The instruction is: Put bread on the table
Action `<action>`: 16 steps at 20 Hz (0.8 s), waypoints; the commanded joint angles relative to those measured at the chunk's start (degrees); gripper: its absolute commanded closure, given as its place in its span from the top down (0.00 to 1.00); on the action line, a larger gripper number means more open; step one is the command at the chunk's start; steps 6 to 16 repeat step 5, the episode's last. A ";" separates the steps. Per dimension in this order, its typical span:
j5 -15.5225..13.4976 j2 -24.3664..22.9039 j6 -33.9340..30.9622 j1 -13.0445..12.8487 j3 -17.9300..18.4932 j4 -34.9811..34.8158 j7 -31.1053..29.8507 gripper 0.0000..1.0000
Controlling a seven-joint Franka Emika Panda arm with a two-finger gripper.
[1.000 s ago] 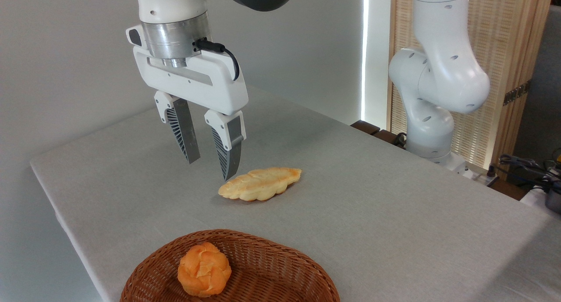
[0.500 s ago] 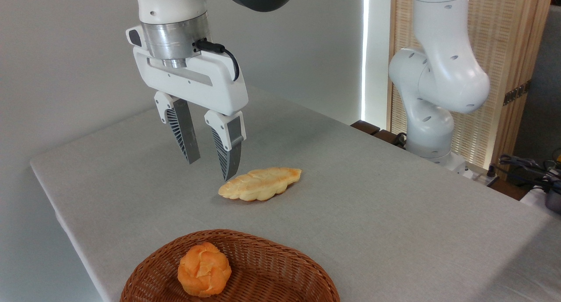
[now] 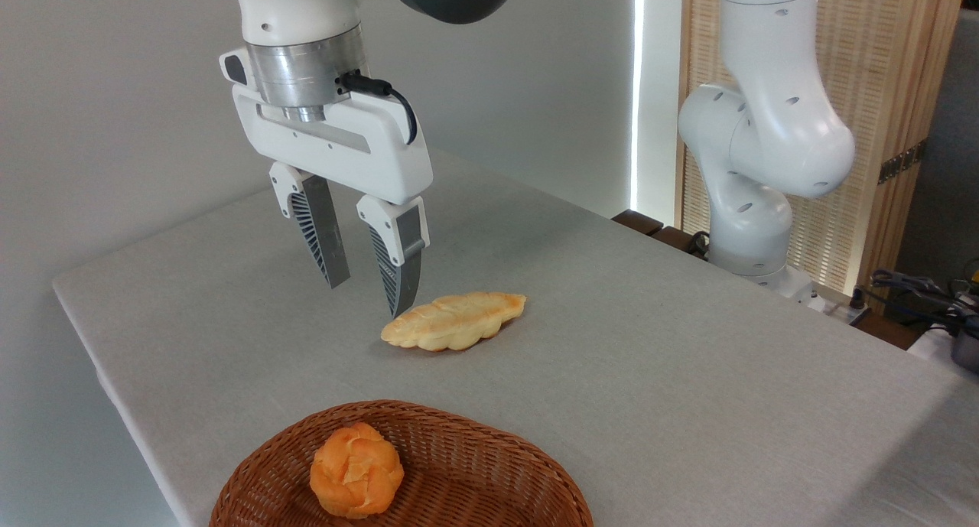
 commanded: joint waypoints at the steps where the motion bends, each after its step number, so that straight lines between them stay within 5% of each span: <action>1: 0.04 0.21 0.29 -0.13 0.35 0.00 -0.16 1.00; 16: -0.23 0.47 0.47 -0.13 0.35 0.00 -0.25 1.00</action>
